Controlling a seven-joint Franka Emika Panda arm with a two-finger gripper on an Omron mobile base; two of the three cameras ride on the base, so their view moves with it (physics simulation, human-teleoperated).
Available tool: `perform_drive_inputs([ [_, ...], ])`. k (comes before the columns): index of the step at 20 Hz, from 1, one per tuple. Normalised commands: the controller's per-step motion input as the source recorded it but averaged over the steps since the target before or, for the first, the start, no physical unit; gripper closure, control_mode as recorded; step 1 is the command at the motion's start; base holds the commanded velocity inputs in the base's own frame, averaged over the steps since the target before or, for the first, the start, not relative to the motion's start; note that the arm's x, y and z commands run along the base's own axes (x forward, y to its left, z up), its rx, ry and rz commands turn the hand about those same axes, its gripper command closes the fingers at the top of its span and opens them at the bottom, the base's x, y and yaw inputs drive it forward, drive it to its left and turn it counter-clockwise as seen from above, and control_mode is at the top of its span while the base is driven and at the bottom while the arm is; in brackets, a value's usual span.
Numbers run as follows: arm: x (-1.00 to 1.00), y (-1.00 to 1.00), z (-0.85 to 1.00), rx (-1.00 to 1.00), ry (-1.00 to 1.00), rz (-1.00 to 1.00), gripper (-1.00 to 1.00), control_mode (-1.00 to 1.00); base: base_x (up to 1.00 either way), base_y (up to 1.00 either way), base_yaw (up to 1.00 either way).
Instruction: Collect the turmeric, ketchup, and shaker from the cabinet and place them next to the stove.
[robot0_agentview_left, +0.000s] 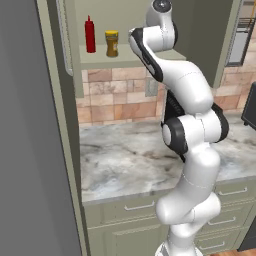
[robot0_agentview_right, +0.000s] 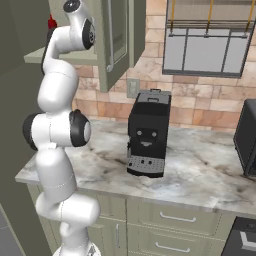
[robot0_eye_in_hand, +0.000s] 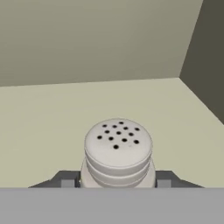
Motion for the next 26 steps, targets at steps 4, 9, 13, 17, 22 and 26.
perform_drive_inputs([
  [4,0.01,0.0,-0.03,0.0,0.0,0.0,1.0,-1.0,0.0,0.0,0.0],
  [9,0.0,0.0,-0.04,0.0,0.0,0.0,1.0,-1.0,0.0,0.0,0.0],
  [13,0.0,0.0,-0.09,0.0,-0.01,0.0,1.0,-1.0,0.0,0.0,0.0],
  [17,-0.07,0.0,-0.15,0.0,-0.01,0.0,1.0,-1.0,0.0,0.0,0.0],
  [22,-0.46,0.0,-0.19,0.0,-0.02,0.0,1.0,-1.0,0.0,0.0,0.0],
  [26,-0.77,0.03,-0.2,0.0,-0.03,0.0,1.0,-1.0,0.0,0.0,0.0],
])
